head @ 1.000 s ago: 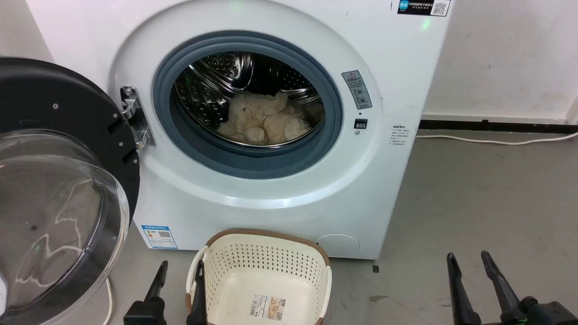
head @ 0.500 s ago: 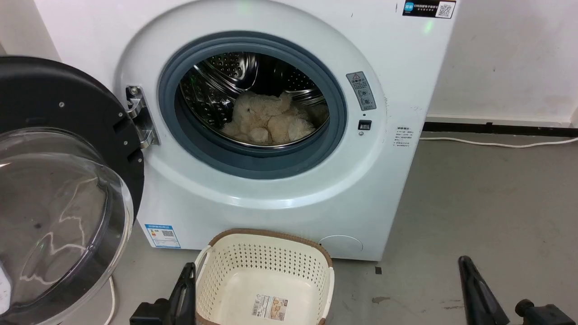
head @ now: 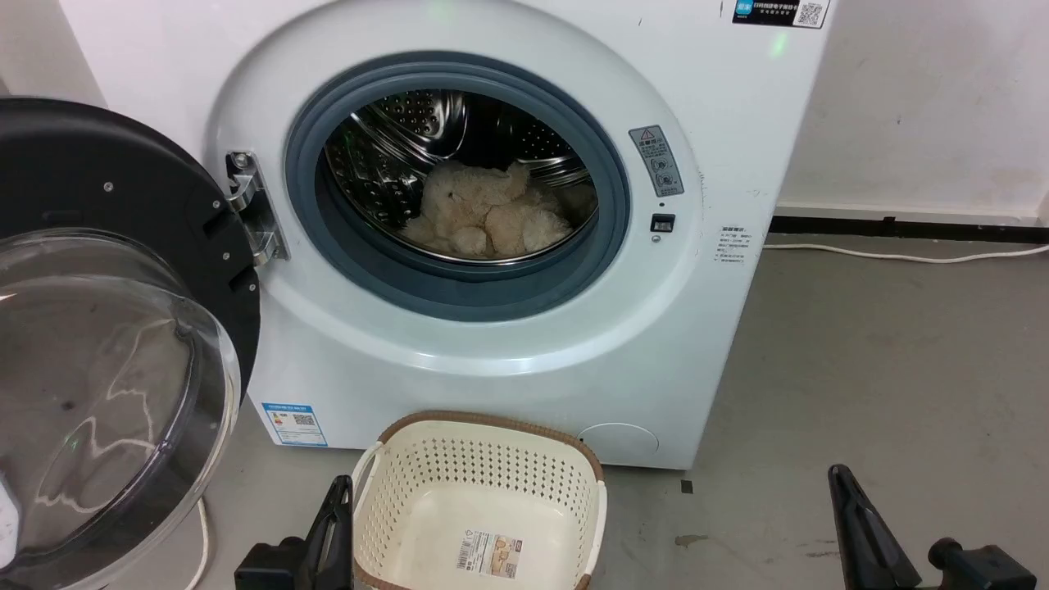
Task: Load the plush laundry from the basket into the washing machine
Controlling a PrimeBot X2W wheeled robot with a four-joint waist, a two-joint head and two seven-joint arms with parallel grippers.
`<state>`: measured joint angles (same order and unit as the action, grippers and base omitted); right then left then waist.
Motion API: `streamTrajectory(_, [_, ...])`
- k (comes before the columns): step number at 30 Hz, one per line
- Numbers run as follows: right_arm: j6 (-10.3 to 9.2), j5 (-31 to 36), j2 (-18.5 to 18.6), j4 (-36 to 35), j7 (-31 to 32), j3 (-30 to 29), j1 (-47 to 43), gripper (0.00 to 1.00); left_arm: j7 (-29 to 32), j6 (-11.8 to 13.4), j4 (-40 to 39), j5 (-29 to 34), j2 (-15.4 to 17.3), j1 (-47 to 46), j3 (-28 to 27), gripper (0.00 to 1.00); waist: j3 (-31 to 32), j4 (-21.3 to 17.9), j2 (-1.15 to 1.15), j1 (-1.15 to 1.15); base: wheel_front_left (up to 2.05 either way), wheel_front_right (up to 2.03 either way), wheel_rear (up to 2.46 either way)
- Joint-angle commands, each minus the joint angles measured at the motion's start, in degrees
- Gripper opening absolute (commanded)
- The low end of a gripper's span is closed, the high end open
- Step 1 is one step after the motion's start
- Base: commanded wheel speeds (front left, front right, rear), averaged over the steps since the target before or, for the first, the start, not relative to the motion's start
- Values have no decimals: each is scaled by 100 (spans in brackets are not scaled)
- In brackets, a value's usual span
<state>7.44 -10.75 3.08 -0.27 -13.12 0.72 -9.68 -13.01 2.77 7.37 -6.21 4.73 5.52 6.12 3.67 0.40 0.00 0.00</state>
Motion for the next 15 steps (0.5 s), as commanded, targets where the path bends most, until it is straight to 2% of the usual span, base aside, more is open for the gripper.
streamTrajectory(1, [1, 59, -3, 3, 38, -3, 107, 0, 34, -31, -52, 41, -12, -69, -32, 0, -4, 0, 0, 0, 0, 0, 0])
streamTrajectory(15, [1, 190, -5, 6, 203, -12, 218, 0, 197, -63, -140, 116, -34, -132, -107, 0, -51, -5, 0, 0, 0, 0, 0])
